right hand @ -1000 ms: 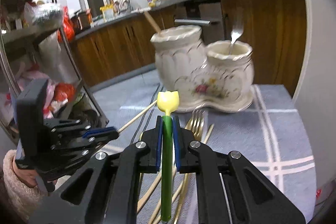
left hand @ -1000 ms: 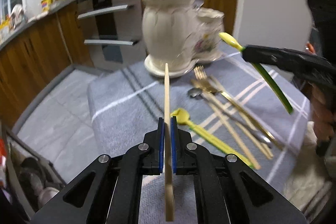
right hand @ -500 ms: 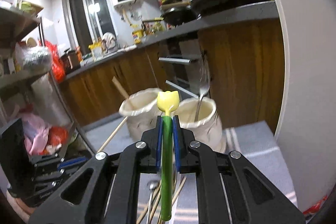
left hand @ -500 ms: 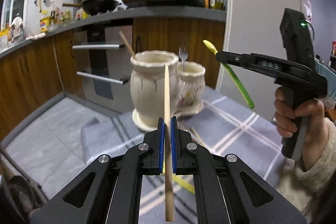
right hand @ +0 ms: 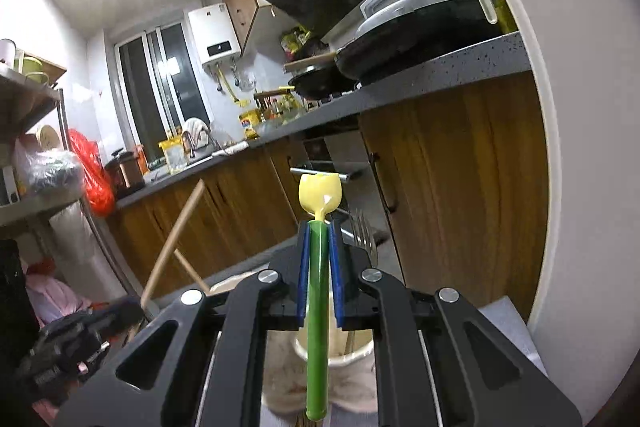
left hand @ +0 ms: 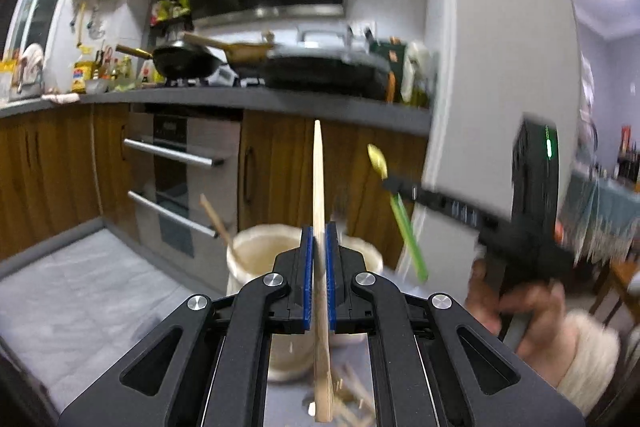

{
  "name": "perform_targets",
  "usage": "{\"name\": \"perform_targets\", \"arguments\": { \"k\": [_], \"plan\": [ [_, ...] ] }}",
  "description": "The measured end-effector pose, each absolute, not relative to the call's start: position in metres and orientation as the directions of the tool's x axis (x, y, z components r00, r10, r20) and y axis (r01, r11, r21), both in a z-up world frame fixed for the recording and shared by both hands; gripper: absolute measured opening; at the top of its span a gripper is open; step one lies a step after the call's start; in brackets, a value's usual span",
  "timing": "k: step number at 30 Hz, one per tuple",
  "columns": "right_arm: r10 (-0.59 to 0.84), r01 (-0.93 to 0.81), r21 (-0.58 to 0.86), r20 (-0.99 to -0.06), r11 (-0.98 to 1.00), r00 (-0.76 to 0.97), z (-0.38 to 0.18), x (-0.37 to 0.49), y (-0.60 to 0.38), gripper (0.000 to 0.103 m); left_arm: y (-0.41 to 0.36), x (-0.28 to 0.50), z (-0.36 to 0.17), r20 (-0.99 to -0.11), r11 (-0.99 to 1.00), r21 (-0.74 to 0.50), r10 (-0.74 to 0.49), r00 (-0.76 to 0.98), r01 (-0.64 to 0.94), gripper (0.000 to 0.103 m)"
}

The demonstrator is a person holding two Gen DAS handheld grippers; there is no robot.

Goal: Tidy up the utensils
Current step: 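Put the chopstick in the tall cup while the right tool inserts the spoon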

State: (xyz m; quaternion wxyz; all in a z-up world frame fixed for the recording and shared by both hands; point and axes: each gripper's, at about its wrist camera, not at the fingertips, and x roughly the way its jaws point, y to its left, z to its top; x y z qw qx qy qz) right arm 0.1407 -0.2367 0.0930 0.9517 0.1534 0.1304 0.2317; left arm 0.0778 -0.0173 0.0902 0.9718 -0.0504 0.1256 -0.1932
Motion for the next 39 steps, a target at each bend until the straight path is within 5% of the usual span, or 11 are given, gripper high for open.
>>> {"name": "perform_targets", "arguments": {
  "k": [10,20,39],
  "plan": [
    [0.465,-0.376,0.405,-0.147,0.833,0.873,0.076,0.175,-0.239,0.01,-0.014,0.145,0.092,-0.138,0.897,-0.275,-0.392,0.909,0.345,0.007],
    [0.389,-0.334,0.292,-0.152,0.896,0.909,0.068,0.188,-0.218,0.01,-0.028,0.155,0.081,-0.063,0.95,-0.171,-0.277,0.959,0.263,0.007],
    [0.375,-0.342,0.176,-0.21,0.923,0.903,0.064,0.154,-0.216,0.01,-0.012,0.118,0.058,-0.114,0.951,-0.128,-0.296,0.948,0.282,0.007]
  ]
}}
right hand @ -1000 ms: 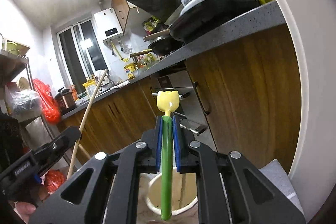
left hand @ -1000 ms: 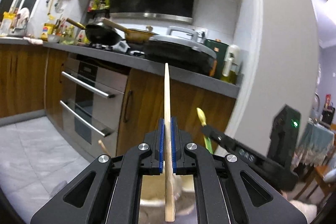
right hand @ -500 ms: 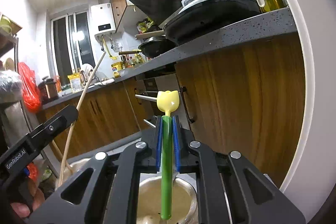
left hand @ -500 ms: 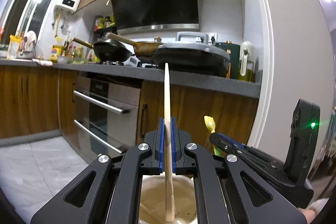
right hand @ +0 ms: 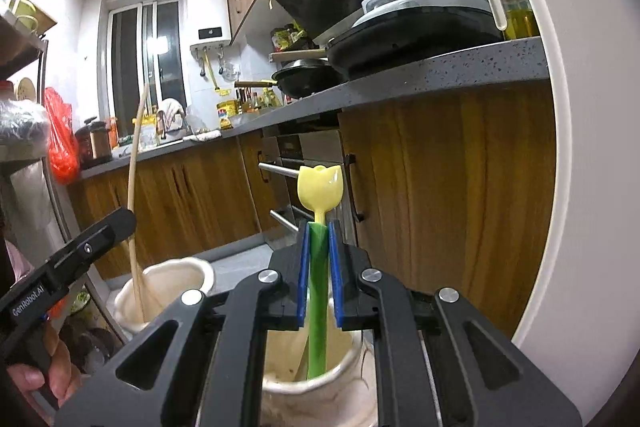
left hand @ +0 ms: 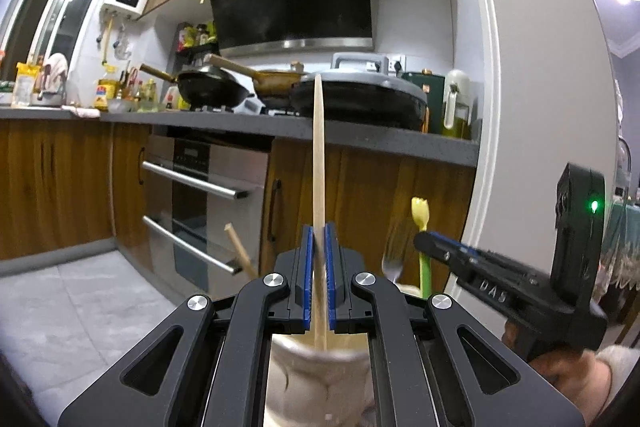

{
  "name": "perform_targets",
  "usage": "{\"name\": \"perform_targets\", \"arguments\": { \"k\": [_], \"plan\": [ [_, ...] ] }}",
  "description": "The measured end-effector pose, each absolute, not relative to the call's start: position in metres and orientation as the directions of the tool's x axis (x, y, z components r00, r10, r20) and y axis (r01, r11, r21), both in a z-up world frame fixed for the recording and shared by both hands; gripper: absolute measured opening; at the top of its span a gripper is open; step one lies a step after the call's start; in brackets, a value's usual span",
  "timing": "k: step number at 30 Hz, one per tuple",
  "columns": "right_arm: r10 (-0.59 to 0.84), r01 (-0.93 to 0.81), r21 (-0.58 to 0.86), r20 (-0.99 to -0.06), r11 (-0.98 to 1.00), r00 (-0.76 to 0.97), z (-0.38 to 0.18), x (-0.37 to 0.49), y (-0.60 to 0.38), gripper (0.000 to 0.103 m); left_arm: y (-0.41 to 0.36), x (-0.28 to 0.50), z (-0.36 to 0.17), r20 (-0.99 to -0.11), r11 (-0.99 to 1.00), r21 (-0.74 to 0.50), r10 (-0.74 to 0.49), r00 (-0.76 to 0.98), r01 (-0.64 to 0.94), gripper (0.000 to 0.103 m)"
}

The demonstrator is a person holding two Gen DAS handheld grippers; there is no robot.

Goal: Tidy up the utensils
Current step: 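Put the chopstick in the tall cup while the right tool inserts the spoon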

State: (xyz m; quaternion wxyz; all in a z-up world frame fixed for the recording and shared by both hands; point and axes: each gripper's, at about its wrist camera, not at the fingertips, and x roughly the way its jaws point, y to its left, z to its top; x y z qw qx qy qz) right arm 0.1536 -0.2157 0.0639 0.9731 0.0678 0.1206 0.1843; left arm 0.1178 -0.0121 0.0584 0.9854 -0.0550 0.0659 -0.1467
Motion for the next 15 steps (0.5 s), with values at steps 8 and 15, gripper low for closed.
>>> {"name": "perform_targets", "arguments": {
  "k": [8,15],
  "plan": [
    [0.37,-0.327,0.194,-0.257,0.925,0.893,0.051,0.143,-0.223,0.01,-0.005,0.099,0.048,-0.179,0.964,-0.108,-0.261,0.949,0.244,0.007],
    [0.376,-0.321,0.224,-0.282,0.92,0.882,0.043,0.138,-0.229,0.01,0.002,0.093,0.043,-0.198,0.963,-0.126,-0.259,0.945,0.238,0.007]
  ]
}}
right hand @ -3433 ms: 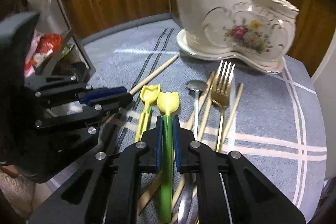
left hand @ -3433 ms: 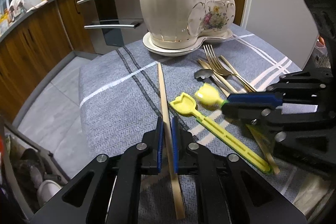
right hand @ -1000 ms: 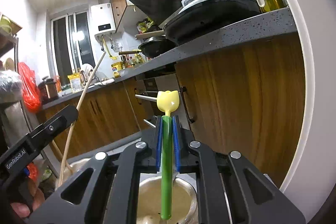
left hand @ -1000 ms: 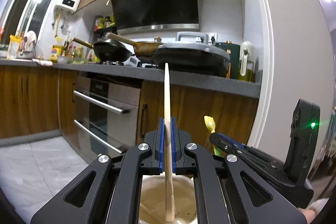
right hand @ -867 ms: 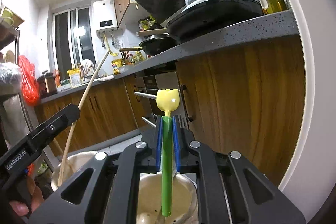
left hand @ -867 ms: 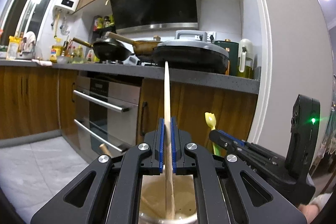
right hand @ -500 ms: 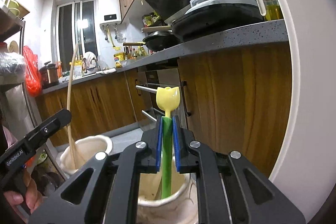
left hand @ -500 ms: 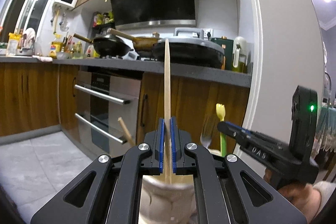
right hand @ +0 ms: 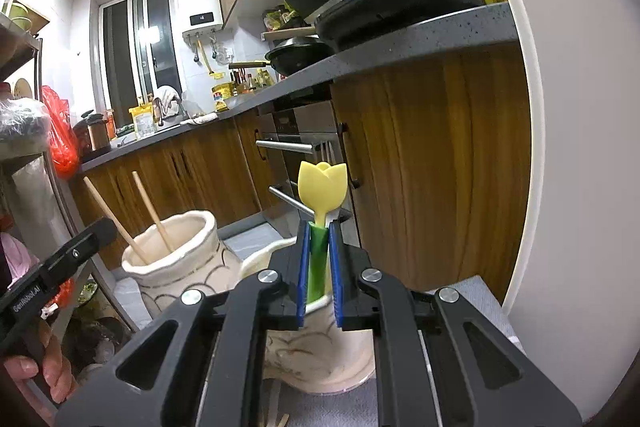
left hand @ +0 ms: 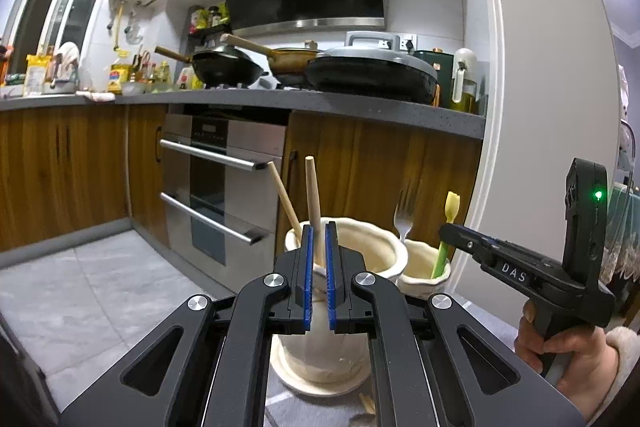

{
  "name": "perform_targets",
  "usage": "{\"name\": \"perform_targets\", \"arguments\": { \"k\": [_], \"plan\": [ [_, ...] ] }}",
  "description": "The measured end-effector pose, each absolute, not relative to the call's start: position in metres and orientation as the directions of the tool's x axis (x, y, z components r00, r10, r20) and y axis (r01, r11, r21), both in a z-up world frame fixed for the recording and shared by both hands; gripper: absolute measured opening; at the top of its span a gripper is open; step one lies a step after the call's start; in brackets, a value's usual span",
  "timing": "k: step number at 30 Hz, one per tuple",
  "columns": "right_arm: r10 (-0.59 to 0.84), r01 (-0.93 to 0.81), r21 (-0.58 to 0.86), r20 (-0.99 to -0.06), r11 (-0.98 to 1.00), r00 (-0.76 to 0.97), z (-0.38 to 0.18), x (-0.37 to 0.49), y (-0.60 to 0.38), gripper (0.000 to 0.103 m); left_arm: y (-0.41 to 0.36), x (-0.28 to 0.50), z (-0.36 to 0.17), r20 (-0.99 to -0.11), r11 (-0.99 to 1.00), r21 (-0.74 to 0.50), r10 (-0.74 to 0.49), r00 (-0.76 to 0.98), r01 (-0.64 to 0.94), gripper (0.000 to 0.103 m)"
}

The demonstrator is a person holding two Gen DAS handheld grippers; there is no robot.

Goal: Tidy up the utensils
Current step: 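Put the chopstick in the tall cup while the right tool inserts the spoon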

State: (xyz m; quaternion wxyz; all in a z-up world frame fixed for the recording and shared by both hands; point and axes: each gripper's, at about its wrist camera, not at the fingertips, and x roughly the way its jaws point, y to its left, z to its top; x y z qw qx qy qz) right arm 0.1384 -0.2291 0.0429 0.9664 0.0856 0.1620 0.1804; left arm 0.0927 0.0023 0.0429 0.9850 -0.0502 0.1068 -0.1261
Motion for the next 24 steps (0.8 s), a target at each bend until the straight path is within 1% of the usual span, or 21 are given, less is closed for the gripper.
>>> {"name": "perform_targets", "arguments": {
  "k": [9,13,18,19,20,21,22,23,24],
  "plan": [
    [0.378,-0.32,0.224,-0.305,0.92,0.874,0.039,0.137,-0.229,0.01,0.007,0.096,0.037,-0.249,0.968,-0.138,-0.239,0.939,0.21,0.007],
    [0.379,-0.321,0.224,-0.306,0.92,0.873,0.038,0.137,-0.229,0.01,0.01,0.095,0.035,-0.252,0.97,-0.139,-0.228,0.94,0.198,0.014],
    [0.377,-0.315,0.232,-0.311,0.92,0.872,0.038,0.138,-0.229,0.011,0.012,0.095,0.035,-0.25,0.971,-0.144,-0.22,0.943,0.189,0.017],
    [0.378,-0.315,0.236,-0.312,0.919,0.871,0.038,0.138,-0.229,0.013,0.012,0.095,0.035,-0.25,0.972,-0.141,-0.217,0.943,0.186,0.019],
    [0.379,-0.313,0.24,-0.312,0.919,0.871,0.038,0.139,-0.23,0.02,0.012,0.095,0.035,-0.249,0.973,-0.138,-0.216,0.944,0.186,0.021],
    [0.38,-0.313,0.246,-0.308,0.917,0.872,0.038,0.138,-0.231,0.025,0.012,0.094,0.035,-0.247,0.973,-0.137,-0.214,0.945,0.184,0.024],
    [0.382,-0.314,0.249,-0.304,0.916,0.873,0.038,0.138,-0.233,0.032,0.012,0.093,0.035,-0.244,0.973,-0.138,-0.212,0.946,0.183,0.031],
    [0.383,-0.316,0.251,-0.299,0.915,0.874,0.039,0.137,-0.233,0.033,0.013,0.092,0.036,-0.239,0.973,-0.14,-0.213,0.947,0.184,0.038],
    [0.382,-0.315,0.25,-0.297,0.916,0.875,0.04,0.136,-0.234,0.033,0.013,0.091,0.036,-0.236,0.973,-0.142,-0.213,0.948,0.183,0.04]
  ]
}}
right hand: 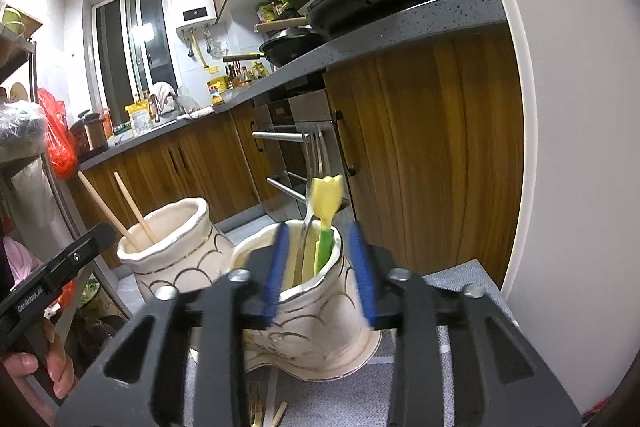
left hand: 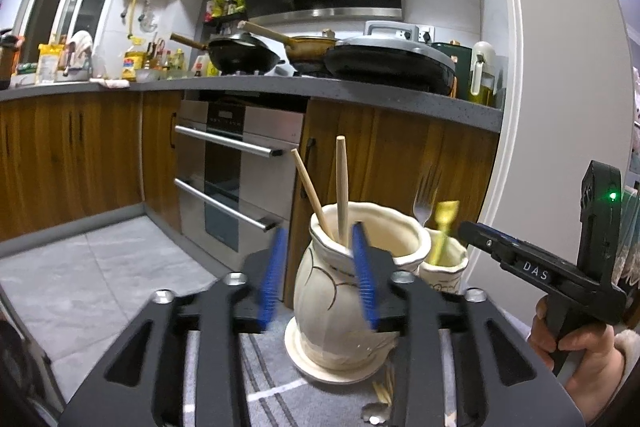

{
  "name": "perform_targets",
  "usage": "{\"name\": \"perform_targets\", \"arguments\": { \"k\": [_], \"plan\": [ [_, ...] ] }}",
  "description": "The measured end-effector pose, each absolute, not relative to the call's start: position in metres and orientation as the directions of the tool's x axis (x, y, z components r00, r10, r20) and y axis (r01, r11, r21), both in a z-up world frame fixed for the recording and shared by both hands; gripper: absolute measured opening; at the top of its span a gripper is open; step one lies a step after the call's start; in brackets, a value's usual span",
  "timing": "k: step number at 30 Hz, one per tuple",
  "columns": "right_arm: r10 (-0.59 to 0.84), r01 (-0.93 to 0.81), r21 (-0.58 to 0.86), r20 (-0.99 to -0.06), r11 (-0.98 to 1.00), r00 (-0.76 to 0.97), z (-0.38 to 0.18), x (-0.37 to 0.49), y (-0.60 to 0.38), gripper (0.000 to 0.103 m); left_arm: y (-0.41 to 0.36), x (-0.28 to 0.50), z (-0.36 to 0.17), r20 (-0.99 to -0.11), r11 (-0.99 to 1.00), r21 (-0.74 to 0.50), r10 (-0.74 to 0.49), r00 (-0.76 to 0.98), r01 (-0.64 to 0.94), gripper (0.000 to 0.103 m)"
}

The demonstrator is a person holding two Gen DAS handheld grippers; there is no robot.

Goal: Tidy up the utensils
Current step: 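Put the chopstick in the tall cup while the right tool inserts the spoon, then move both open tools back over the remaining utensils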

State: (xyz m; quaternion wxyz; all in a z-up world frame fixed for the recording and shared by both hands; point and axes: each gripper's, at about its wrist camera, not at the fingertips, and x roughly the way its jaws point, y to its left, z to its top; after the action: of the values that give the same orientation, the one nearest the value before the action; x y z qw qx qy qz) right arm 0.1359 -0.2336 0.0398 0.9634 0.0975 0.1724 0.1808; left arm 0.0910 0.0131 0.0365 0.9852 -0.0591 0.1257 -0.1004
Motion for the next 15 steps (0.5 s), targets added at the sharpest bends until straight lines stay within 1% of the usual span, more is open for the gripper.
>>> {"name": "perform_targets", "arguments": {
  "k": [1,3,4,5,6,8,10,12,14,15],
  "plan": [
    [0.38,-0.313,0.25,-0.295,0.916,0.877,0.041,0.135,-0.234,0.035,0.014,0.09,0.037,-0.233,0.973,-0.141,-0.209,0.95,0.18,0.043],
    [0.376,-0.307,0.257,-0.288,0.916,0.881,0.042,0.133,-0.236,0.046,0.015,0.087,0.037,-0.232,0.974,-0.143,-0.204,0.951,0.174,0.05],
    [0.376,-0.306,0.263,-0.282,0.915,0.883,0.043,0.132,-0.238,0.056,0.016,0.086,0.038,-0.231,0.974,-0.146,-0.204,0.951,0.173,0.057],
    [0.376,-0.304,0.27,-0.277,0.914,0.884,0.044,0.13,-0.24,0.062,0.017,0.084,0.038,-0.23,0.973,-0.154,-0.206,0.951,0.174,0.064],
    [0.374,-0.301,0.274,-0.272,0.913,0.887,0.045,0.127,-0.242,0.066,0.018,0.083,0.038,-0.228,0.972,-0.159,-0.206,0.952,0.173,0.066],
    [0.359,-0.286,0.278,-0.259,0.917,0.897,0.047,0.123,-0.246,0.086,0.02,0.08,0.038,-0.231,0.972,-0.163,-0.207,0.951,0.172,0.074],
    [0.327,-0.258,0.283,-0.232,0.924,0.916,0.05,0.115,-0.253,0.098,0.02,0.077,0.038,-0.238,0.972,-0.16,-0.207,0.949,0.172,0.078],
    [0.303,-0.237,0.286,-0.216,0.928,0.928,0.052,0.11,-0.259,0.098,0.02,0.072,0.036,-0.243,0.973,-0.156,-0.206,0.948,0.172,0.08],
    [0.29,-0.222,0.297,-0.208,0.929,0.934,0.052,0.104,-0.265,0.098,0.019,0.068,0.034,-0.256,0.973,-0.151,-0.207,0.944,0.173,0.086],
    [0.289,-0.22,0.303,-0.207,0.927,0.934,0.052,0.104,-0.267,0.098,0.019,0.065,0.033,-0.263,0.974,-0.148,-0.207,0.942,0.172,0.088]
  ]
}}
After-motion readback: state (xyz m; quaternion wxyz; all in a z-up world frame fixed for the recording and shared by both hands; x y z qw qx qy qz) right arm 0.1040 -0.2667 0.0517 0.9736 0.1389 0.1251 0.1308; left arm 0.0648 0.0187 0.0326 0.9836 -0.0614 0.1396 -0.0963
